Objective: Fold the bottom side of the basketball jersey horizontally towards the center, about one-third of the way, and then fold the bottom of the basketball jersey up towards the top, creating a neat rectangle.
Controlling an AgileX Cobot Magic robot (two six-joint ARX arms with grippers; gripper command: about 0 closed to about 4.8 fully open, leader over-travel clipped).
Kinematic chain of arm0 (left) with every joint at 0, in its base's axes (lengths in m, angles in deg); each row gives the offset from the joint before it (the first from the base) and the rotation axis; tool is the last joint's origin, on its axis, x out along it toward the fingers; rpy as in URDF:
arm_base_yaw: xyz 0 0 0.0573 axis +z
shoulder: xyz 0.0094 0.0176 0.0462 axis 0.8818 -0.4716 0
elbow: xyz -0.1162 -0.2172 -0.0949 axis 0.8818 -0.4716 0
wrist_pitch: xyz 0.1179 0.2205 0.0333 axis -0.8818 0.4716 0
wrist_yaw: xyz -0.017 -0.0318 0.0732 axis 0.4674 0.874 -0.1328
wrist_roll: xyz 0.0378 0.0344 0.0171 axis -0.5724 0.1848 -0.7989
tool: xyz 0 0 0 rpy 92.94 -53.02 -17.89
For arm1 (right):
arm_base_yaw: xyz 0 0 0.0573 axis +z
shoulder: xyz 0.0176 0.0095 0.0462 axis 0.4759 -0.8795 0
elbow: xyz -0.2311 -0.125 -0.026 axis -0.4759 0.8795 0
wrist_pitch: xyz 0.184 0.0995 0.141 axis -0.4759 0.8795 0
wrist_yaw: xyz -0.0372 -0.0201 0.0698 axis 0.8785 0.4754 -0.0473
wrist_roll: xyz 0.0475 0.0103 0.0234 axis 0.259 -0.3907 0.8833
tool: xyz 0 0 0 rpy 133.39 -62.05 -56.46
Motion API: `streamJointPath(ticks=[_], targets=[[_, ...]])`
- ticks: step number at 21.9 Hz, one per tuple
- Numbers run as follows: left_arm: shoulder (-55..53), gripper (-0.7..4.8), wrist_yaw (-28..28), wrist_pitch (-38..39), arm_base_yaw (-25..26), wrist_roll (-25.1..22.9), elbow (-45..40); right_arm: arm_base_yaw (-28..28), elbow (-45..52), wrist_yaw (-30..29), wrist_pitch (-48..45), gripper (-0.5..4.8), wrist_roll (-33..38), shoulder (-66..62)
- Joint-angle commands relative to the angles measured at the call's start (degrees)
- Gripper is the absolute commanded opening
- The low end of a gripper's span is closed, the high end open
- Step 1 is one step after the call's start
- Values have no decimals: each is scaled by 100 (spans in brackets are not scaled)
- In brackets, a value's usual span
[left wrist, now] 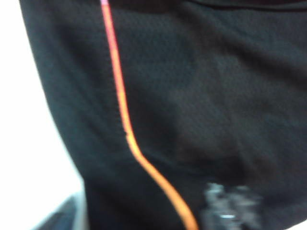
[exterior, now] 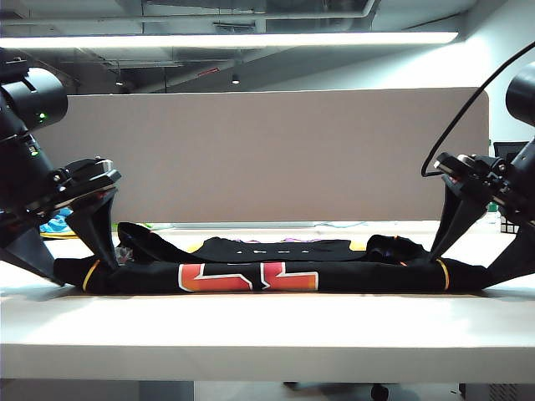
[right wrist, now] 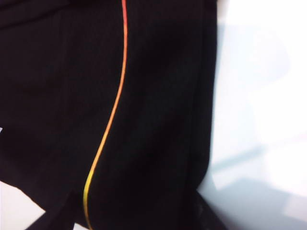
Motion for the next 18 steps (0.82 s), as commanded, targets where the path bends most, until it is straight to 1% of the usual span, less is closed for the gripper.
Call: streamJointPath(ticks=[1, 2, 3, 4, 5, 7, 8, 9, 11, 13, 14, 16, 17, 18], targets=[[-105, 62, 623, 317, -17, 2, -98, 55, 37, 66, 63, 222, 63, -85], [-105, 3, 883, 275, -17, -2, -98, 90, 37, 11, 57, 93, 52, -81], [-103, -6, 1005, 260, -17, -4, -98, 98, 37, -26, 61, 24, 42, -81], [-101, -6, 1029, 273, -17, -4, -98, 140, 37, -39, 81, -8, 33, -74], [-90, -6, 1025, 304, -17, -4, -98, 160, 37, -42, 109, -8, 20, -59], [50, -6, 1025, 605, -17, -35, -98, 232, 39, -35, 433, -8, -173, 136], [293, -6, 964, 986, -17, -164, -98, 304, 44, 28, 833, -8, -382, 404], [472, -6, 911, 1220, -17, -170, -98, 334, 48, 35, 1080, -8, -503, 586], [1143, -6, 866, 1862, -70, -238, -98, 420, 94, 28, 1779, -8, -697, 1259], [1773, -6, 859, 2315, -105, -254, -98, 518, 146, 33, 2227, -8, -761, 1794], [2293, -6, 859, 2629, -195, -256, -98, 621, 149, 33, 2555, -8, -758, 2234], [2918, -6, 815, 2787, -334, -251, -98, 640, 144, 31, 2758, -8, -726, 2791], [3117, -6, 743, 2695, -369, -223, -98, 643, 144, 57, 2715, -8, -623, 2986], [3344, -6, 476, 2319, -358, -52, -98, 640, 133, 282, 2409, -8, -404, 3220]])
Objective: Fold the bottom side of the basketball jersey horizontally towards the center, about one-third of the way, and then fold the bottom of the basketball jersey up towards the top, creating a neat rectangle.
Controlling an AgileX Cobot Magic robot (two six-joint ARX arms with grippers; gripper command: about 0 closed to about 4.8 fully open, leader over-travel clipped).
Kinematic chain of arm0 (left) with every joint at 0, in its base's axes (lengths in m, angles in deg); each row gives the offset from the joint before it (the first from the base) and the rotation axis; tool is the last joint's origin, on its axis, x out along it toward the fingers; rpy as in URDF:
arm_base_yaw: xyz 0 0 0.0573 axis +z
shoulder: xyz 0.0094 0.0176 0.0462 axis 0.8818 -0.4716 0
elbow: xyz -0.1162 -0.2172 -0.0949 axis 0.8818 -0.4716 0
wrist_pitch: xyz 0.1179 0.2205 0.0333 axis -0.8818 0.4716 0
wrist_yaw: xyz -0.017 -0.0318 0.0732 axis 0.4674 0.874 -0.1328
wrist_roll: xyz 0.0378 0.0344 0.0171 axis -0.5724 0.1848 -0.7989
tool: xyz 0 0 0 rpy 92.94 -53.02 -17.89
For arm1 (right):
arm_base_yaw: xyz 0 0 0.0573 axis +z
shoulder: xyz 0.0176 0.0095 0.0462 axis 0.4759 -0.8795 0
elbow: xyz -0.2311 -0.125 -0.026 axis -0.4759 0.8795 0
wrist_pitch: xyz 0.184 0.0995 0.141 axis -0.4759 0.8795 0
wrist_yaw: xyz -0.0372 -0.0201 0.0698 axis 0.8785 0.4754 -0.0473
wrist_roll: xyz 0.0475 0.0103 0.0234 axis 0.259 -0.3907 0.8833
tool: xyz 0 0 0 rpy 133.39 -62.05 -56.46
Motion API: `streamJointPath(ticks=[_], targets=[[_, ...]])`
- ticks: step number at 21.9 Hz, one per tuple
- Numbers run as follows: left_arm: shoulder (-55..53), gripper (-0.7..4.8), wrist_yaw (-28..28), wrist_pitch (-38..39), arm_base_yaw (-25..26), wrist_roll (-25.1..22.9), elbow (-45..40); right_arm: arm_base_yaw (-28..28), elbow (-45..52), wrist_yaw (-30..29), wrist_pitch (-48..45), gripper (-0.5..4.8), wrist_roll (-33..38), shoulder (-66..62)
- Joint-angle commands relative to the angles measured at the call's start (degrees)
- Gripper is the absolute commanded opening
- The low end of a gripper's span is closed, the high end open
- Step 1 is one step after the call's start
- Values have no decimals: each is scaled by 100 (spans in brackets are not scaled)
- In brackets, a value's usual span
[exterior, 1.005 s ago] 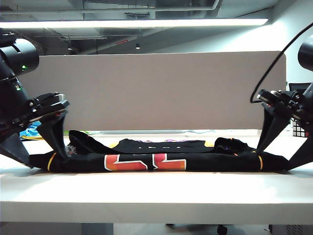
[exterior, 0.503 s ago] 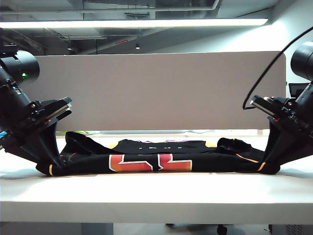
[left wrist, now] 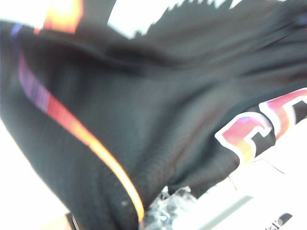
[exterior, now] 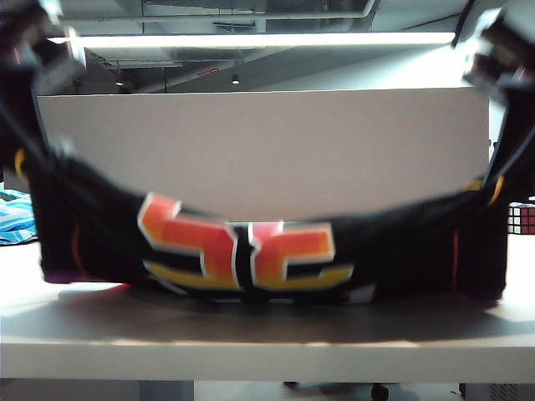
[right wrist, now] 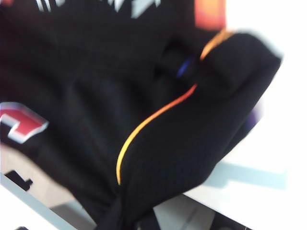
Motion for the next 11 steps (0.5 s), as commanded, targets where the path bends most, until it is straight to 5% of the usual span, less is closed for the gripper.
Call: streamJointPath(ticks=[1, 4, 9, 11], targets=[[398, -6, -514, -682, -4, 249, 11, -20, -31, 428, -568, -8, 378, 439], [9, -6, -1117, -1878, 164, 243, 22, -55, -83, 1027, -1832, -8, 457, 127], [-1340, -5, -1156, -4100, 662, 540, 50, -221, -750, 1259, -3888, -3, 452, -1556], [-1766, 71, -1102, -5007, 835, 540, 68, -245, -1056, 1259, -4844, 103, 428, -2159]])
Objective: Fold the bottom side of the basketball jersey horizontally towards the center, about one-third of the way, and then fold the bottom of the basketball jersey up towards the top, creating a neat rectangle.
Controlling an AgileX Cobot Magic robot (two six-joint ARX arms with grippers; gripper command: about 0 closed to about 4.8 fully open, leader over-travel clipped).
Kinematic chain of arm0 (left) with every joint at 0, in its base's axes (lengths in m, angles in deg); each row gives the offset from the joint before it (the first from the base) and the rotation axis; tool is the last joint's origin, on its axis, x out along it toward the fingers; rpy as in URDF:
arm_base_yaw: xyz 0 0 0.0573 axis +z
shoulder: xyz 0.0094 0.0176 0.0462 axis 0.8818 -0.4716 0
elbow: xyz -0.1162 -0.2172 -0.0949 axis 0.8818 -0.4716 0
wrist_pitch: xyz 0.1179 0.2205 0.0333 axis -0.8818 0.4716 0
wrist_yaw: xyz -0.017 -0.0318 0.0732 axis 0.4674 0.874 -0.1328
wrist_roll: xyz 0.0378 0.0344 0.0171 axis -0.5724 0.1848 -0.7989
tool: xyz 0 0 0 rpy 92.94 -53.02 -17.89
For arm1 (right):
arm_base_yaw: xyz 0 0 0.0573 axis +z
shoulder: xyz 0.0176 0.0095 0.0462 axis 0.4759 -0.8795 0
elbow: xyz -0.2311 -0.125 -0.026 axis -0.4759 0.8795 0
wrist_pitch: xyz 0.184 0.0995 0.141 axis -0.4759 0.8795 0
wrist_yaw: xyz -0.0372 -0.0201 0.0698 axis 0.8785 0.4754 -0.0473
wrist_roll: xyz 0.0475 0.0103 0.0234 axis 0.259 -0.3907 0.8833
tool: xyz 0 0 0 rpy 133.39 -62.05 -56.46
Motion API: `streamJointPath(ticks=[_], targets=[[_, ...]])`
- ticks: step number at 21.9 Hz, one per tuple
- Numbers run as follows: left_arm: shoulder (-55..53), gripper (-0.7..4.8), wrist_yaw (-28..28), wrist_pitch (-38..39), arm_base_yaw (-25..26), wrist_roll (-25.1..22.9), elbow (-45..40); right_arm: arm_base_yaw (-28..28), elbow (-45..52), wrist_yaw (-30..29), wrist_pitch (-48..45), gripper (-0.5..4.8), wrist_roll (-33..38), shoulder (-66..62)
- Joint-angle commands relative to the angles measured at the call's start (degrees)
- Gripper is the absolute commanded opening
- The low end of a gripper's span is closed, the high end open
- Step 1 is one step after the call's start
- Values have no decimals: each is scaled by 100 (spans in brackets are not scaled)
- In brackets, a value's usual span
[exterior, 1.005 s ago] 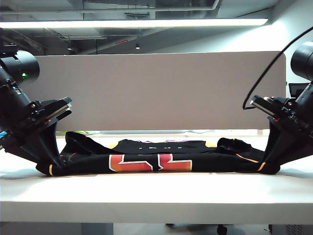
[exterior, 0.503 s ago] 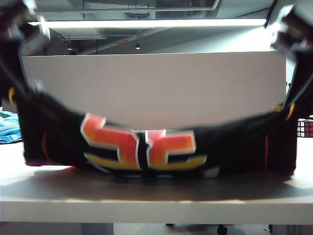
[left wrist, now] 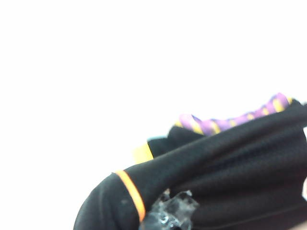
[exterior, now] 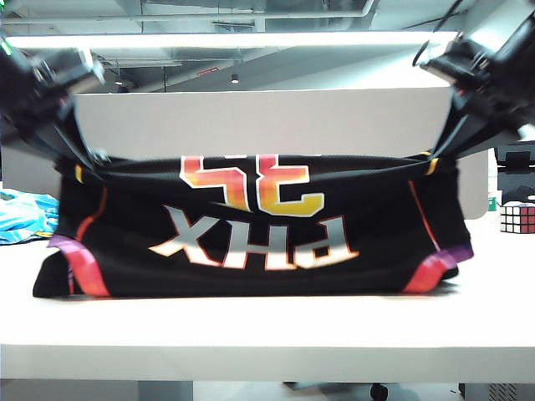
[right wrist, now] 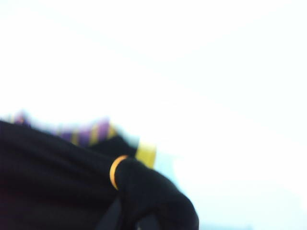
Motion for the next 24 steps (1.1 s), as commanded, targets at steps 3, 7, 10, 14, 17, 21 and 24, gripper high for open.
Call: streamJointPath(ticks=[3, 7, 10, 14, 17, 21, 24], targets=[[-1110, 470, -44, -2802, 455, 111, 151, -116, -1263, 160, -1987, 400, -20, -1556], [-960, 436, 7, -2367, 577, 240, 232, -116, -1794, 160, -977, 399, -57, -1569], [-549, 327, 210, -2127, 614, 96, 232, -101, -1847, 160, -378, 310, -415, -1180], [90, 232, 636, -1864, 636, 37, 216, -76, -1711, -151, 177, 101, -828, -542], [688, 82, 914, -1438, 636, -114, 109, -76, -1290, -208, 286, 26, -859, 136], [1864, -5, 968, -745, 629, -369, -422, -76, -232, -203, 273, -2, -885, 1467], [2715, -5, 931, -391, 632, -275, -1001, -74, 560, -205, 306, -2, -925, 2420]])
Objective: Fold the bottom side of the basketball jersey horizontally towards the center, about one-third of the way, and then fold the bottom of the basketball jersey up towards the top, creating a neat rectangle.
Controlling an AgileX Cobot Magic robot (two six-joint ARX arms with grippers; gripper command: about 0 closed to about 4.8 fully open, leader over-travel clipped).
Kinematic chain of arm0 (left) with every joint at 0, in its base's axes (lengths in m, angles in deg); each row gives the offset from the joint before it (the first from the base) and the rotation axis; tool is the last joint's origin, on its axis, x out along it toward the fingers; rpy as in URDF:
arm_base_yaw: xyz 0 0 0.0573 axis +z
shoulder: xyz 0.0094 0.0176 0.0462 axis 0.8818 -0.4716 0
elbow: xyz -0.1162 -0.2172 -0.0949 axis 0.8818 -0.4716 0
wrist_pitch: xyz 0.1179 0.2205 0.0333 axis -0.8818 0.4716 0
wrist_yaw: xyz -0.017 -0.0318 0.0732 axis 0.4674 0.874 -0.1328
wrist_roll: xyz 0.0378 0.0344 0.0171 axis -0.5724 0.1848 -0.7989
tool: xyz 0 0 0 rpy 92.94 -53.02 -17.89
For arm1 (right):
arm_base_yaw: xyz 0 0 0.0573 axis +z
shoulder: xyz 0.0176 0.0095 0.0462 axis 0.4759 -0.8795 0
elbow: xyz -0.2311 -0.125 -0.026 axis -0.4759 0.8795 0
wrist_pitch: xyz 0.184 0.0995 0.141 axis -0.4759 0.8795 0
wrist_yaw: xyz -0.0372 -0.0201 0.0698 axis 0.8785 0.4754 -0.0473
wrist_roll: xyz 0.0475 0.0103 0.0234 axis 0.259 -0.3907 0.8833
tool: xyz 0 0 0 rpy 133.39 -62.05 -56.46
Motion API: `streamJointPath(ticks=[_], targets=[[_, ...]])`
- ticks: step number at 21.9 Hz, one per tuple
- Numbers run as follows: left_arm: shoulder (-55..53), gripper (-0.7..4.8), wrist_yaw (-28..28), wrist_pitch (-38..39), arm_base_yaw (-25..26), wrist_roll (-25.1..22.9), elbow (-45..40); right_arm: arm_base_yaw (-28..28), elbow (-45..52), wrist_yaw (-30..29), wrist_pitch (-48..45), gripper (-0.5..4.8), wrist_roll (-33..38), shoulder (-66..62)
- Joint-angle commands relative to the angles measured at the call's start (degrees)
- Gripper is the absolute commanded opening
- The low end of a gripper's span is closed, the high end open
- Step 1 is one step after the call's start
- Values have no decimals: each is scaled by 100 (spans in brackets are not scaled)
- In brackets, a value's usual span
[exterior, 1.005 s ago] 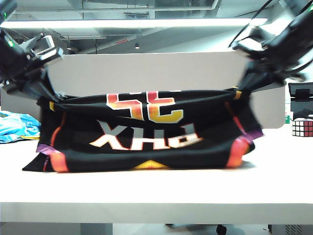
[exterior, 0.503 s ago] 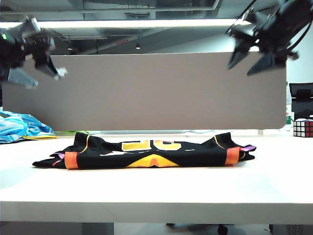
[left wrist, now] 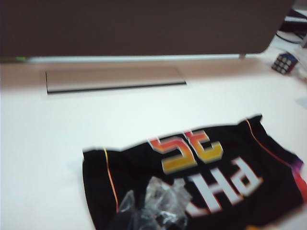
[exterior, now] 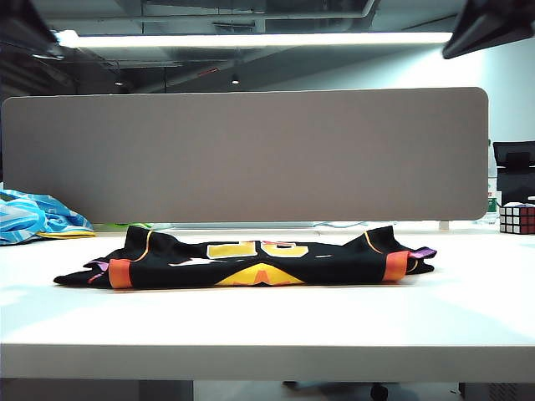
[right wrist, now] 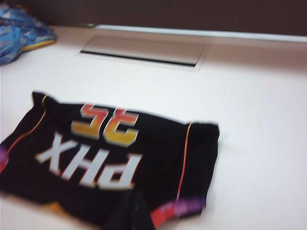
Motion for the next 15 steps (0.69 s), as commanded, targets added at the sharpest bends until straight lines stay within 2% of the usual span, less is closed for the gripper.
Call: streamJointPath(ticks=[1, 3, 6, 10, 12, 15], targets=[[837, -5, -28, 380, 9, 90, -601, 9, 791, -9, 35, -2, -81, 973], [1749, -5, -46, 284, -4, 181, -1327, 9, 1543, 11, -11, -2, -79, 1910], [2610, -5, -140, -15, -151, 358, -2059, 9, 2184, 15, -26, -1, -33, 2710], [3692, -5, -785, -184, -439, 538, -2859, 11, 2874, 149, -9, -1, 9, 3679], [4675, -5, -1207, -186, -717, 616, -3473, 9, 3407, 621, -15, -2, 422, 4590], [5248, -5, -1305, -188, -780, 645, -3801, 11, 3746, 831, -46, -2, 581, 5261]])
